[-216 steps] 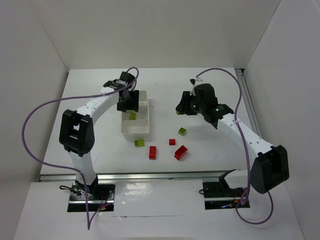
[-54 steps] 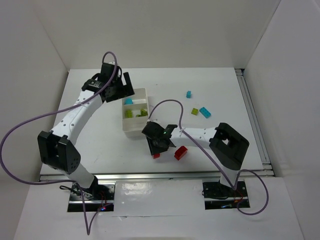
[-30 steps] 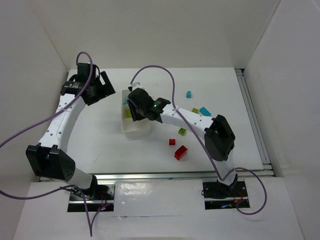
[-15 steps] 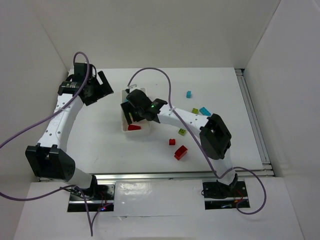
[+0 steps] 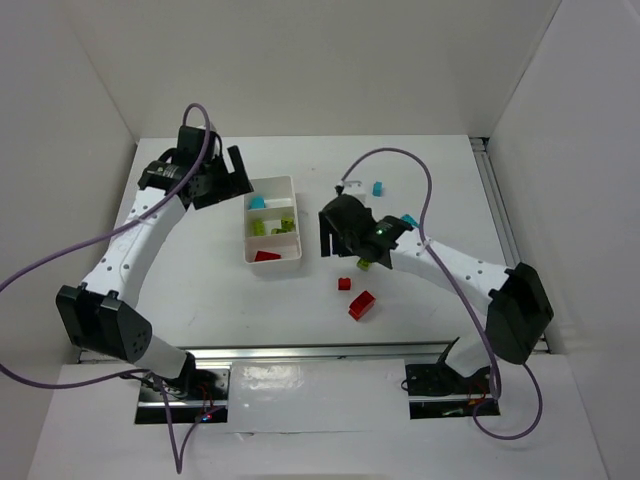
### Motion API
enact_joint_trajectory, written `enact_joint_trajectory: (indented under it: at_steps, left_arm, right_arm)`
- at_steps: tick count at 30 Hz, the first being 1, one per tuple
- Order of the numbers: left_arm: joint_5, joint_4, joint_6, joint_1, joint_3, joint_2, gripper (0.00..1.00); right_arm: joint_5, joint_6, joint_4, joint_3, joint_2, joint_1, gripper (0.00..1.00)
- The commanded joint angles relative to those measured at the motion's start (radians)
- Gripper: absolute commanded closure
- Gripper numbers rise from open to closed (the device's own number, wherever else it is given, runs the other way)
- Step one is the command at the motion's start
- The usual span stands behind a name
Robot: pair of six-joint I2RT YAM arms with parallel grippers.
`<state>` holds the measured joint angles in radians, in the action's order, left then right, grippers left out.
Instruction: Sort the legos into containers by color
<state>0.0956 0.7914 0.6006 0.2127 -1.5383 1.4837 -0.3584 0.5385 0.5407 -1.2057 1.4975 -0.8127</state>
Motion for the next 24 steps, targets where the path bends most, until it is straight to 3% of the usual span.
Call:
enact_joint_trajectory:
  at_steps: [1,5,10,14,18,21,24]
  left_arm:
    - [0.019,-0.003,-0.035,0.046,-0.060,0.021,0.03]
    - [0.052,-0.003,-0.035,0.068,-0.069,0.039,0.03]
    - [0.064,-0.003,-0.044,0.077,-0.069,0.039,0.03]
    - [0.064,-0.003,-0.044,0.077,-0.069,0.049,0.03]
    - [0.073,-0.003,-0.044,0.077,-0.069,0.049,0.03]
    - [0.082,-0.003,-0.044,0.077,-0.060,0.049,0.03]
    - [0.082,-0.003,-0.053,0.077,-0.060,0.049,0.03]
  right_arm:
    - [0.059,0.107,0.070,0.112,0.009,-0.014,0.19]
    - [0.085,0.129,0.058,0.124,0.084,-0.014,0.09]
    - [0.075,0.138,0.039,0.133,0.167,-0.014,0.13]
    - [0.075,0.129,-0.033,0.153,0.201,-0.014,0.26]
    - [0.084,0.129,-0.042,0.143,0.225,-0.014,0.42]
    - [0.093,0.129,-0.042,0.143,0.234,-0.014,0.48]
    - [0.079,0.129,-0.003,0.124,0.207,-0.014,0.62]
